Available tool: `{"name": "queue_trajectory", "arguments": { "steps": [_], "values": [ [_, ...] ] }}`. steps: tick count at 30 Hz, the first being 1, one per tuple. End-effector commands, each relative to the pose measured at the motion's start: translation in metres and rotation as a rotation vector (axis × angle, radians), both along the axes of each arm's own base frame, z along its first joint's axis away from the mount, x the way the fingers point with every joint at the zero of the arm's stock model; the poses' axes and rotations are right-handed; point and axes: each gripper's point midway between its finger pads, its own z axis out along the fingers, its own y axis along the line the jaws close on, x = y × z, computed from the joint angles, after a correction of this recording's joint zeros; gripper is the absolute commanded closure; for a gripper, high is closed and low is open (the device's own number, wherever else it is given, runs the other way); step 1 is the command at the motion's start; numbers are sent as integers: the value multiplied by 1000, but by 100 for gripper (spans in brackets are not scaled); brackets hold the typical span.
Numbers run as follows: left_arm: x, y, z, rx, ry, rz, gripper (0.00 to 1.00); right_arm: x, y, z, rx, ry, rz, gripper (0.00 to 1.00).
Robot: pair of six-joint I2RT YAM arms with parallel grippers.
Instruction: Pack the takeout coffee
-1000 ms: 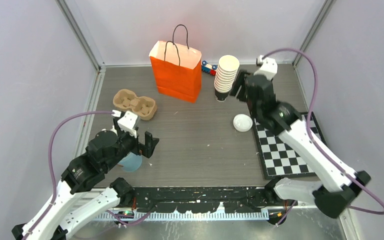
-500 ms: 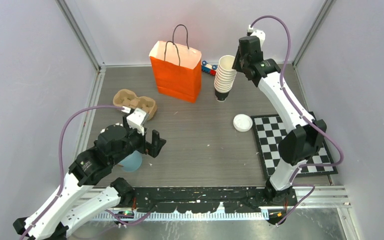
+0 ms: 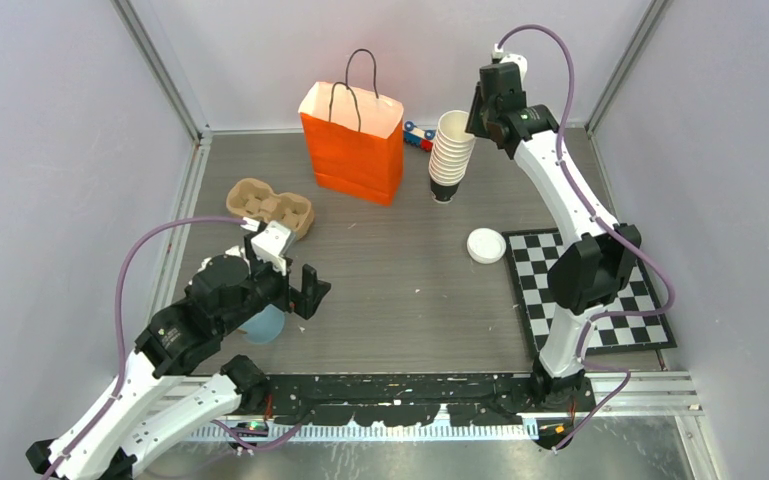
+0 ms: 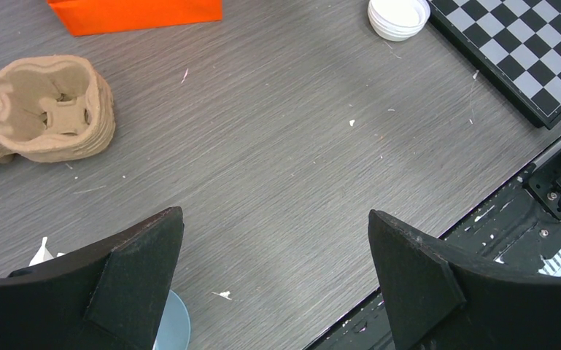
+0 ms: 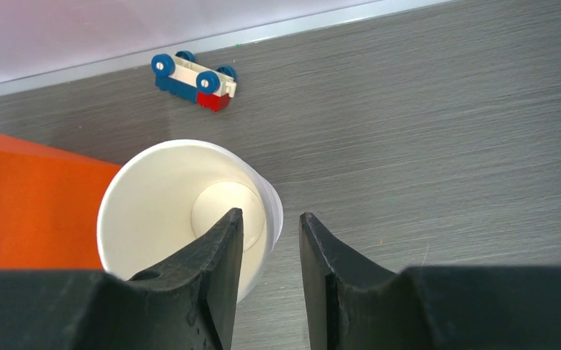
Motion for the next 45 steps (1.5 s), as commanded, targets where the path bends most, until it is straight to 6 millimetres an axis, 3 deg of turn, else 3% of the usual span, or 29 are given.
{"name": "queue_trajectory", "arguments": {
  "steps": [1,6,13,18,32,37,45],
  "values": [
    [3,-4,8,-20,-37,-13,0,7,5,8,15,-16,40,61],
    [3,-5,6,-13,-31,-15,0,8,-2,6,-20,-11,17,70],
    [4,-4,5,-7,-26,-10,0,5,0,27,-20,-56,50,90],
    [4,-4,5,-6,-27,-8,0,3,2,37,-12,-82,65,99],
    [5,-4,3,-3,-18,-4,0,4,11,64,75,-134,62,100],
    [5,-4,1,1,-15,-3,0,4,17,54,108,-101,74,100],
    [5,-4,1,2,-11,-4,0,3,23,54,283,-76,103,100]
  ]
}}
